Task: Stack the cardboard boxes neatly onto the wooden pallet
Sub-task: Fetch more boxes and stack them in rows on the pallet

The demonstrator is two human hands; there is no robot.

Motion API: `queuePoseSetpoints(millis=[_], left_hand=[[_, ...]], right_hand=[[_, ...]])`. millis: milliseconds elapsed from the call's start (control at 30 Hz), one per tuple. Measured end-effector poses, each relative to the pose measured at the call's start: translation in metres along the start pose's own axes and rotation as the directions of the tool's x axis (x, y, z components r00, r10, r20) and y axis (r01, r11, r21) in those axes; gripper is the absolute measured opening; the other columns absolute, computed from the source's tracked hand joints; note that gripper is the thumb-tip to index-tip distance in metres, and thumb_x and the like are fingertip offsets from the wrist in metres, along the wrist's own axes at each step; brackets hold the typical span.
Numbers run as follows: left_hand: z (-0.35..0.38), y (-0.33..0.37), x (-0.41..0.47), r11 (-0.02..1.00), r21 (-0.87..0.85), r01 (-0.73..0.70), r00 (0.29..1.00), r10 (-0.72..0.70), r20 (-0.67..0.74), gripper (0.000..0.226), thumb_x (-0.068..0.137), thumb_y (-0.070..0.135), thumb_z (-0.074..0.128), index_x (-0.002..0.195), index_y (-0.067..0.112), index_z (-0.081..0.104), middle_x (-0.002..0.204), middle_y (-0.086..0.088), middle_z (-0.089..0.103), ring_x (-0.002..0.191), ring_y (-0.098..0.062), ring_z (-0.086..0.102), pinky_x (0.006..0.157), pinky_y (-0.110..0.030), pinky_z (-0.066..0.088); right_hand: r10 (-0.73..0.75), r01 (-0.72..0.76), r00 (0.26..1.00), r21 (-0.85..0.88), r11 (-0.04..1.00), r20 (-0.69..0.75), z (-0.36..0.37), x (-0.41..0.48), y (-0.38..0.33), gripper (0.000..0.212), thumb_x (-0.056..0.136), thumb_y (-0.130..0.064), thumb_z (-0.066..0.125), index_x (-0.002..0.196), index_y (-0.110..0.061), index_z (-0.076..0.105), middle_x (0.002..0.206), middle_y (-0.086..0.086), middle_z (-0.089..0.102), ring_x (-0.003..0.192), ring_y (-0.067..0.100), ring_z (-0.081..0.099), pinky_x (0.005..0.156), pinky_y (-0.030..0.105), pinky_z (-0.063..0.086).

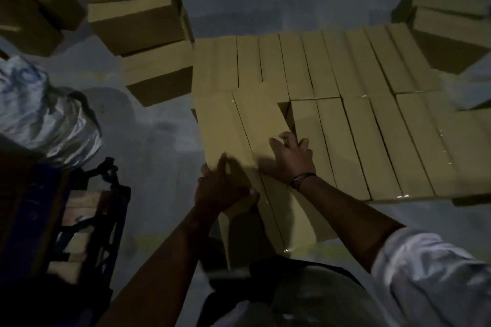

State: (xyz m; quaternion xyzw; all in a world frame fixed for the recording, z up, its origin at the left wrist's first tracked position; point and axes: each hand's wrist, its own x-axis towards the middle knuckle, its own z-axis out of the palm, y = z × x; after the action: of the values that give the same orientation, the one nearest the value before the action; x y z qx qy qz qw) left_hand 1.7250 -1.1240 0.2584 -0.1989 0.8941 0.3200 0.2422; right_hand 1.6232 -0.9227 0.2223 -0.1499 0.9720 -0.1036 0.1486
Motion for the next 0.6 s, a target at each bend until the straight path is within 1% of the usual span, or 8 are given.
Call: queuePoseSetpoints(millis=[133,267,333,400,433,467,533,600], left_hand=[[-0.007,-0.006,0.025,0.996,0.067,-0.053,0.997,0.049,0.060,0.121,0.062,0.065,0.085,0.153,0.037,0.010,0.154,-0.019,0.021,0.131,-0.047,0.044,0.103,-0.050,0.046],[-0.003,-0.016,0.058,0.995,0.049,-0.090,0.989,0.083,0.122,0.126,0.062,0.066,0.086,0.156,0.035,0.008,0.152,-0.013,0.022,0.134,-0.043,0.040,0.106,-0.048,0.046],[0.003,-0.022,0.084,0.994,0.038,-0.103,0.984,0.096,0.151,0.127,0.065,0.066,0.084,0.158,0.030,0.006,0.155,-0.007,0.020,0.139,-0.037,0.036,0.110,-0.047,0.043],[0.018,-0.031,0.112,0.992,0.014,-0.129,0.980,0.125,0.154,0.119,0.070,0.059,0.084,0.157,0.030,0.009,0.153,0.002,0.022,0.139,-0.027,0.033,0.116,-0.046,0.037],[0.027,-0.035,0.128,0.992,-0.001,-0.124,0.981,0.122,0.149,0.115,0.071,0.057,0.084,0.156,0.033,0.010,0.152,0.003,0.023,0.139,-0.024,0.032,0.117,-0.048,0.035],[0.034,-0.038,0.143,0.993,0.005,-0.120,0.983,0.118,0.140,0.116,0.069,0.059,0.084,0.155,0.037,0.010,0.154,-0.002,0.024,0.140,-0.028,0.034,0.116,-0.052,0.036],[0.055,-0.048,0.179,0.986,-0.003,-0.168,0.972,0.166,0.164,0.121,0.065,0.067,0.082,0.155,0.042,0.005,0.160,-0.004,0.018,0.144,-0.033,0.030,0.113,-0.055,0.039],[0.076,-0.057,0.209,0.972,0.067,-0.226,0.955,0.207,0.213,0.123,0.071,0.066,0.079,0.158,0.035,-0.002,0.162,0.005,0.008,0.148,-0.032,0.019,0.117,-0.052,0.034]], right_hand=[[0.043,-0.046,0.998,0.074,0.996,0.044,0.013,0.018,-0.002,0.098,0.065,-0.088,0.057,0.146,-0.036,0.038,0.153,0.000,0.024,0.123,0.034,0.034,0.094,0.044,0.042],[0.108,-0.113,0.992,0.102,0.988,0.059,0.032,0.037,0.005,0.101,0.062,-0.092,0.052,0.146,-0.037,0.039,0.153,-0.002,0.022,0.122,0.032,0.032,0.096,0.047,0.043],[0.136,-0.143,0.988,0.111,0.983,0.070,0.048,0.052,0.010,0.098,0.064,-0.089,0.055,0.145,-0.037,0.039,0.153,-0.002,0.020,0.123,0.032,0.030,0.096,0.048,0.042],[0.176,-0.185,0.981,0.124,0.975,0.079,0.069,0.067,0.017,0.097,0.065,-0.087,0.058,0.146,-0.036,0.038,0.153,-0.003,0.018,0.124,0.032,0.028,0.097,0.048,0.041],[0.200,-0.209,0.977,0.133,0.969,0.079,0.081,0.075,0.022,0.097,0.066,-0.086,0.060,0.146,-0.036,0.038,0.153,-0.003,0.018,0.124,0.032,0.027,0.098,0.048,0.041],[0.225,-0.234,0.971,0.140,0.962,0.076,0.094,0.082,0.028,0.097,0.066,-0.085,0.061,0.147,-0.036,0.037,0.153,-0.003,0.019,0.124,0.032,0.027,0.097,0.048,0.040],[0.279,-0.286,0.958,0.141,0.948,0.064,0.120,0.095,0.041,0.096,0.067,-0.084,0.062,0.147,-0.036,0.037,0.152,-0.002,0.020,0.122,0.032,0.026,0.096,0.047,0.039],[0.323,-0.325,0.946,0.152,0.933,0.038,0.147,0.109,0.054,0.097,0.066,-0.087,0.059,0.147,-0.038,0.035,0.153,-0.002,0.019,0.122,0.032,0.026,0.097,0.048,0.040]])
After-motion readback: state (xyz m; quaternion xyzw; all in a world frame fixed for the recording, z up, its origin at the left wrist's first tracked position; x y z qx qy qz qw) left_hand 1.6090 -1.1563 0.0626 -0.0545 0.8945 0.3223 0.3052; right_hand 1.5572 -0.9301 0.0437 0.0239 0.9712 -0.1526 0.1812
